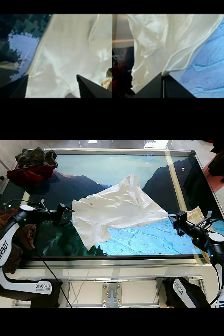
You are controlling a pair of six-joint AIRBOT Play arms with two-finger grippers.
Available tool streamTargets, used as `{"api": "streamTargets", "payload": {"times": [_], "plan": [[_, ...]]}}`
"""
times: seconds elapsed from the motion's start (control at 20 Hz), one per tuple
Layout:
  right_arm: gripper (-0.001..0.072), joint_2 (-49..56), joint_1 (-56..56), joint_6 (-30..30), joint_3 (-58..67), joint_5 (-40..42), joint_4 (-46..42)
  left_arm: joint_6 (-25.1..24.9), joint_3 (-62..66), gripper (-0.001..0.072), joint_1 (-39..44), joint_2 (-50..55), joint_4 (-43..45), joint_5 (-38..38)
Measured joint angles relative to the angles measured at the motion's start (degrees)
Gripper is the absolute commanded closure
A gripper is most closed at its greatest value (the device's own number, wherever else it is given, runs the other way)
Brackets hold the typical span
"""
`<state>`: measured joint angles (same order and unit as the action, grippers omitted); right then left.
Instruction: Fold the shirts.
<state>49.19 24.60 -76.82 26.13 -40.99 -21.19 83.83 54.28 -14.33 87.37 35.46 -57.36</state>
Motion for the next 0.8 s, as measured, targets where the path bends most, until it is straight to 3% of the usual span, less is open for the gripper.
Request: {"api": "streamTargets", "payload": {"times": [0.45,0.55,0.8], "plan": [[0.0681,-0.42,0.00,0.20,0.04,1.07,1.81,-1.81,0.02,0.0023,1.09,0.94,8.20,-3.34],[0.0681,-0.42,0.00,0.22,0.04,1.16,2.03,-2.67,0.04,0.0134,1.16,1.68,7.08,-3.26],[0.0681,-0.48,0.00,0.24,0.04,1.31,2.36,-5.70,0.04,0.0159,2.49,4.59,1.53,-3.43]]}}
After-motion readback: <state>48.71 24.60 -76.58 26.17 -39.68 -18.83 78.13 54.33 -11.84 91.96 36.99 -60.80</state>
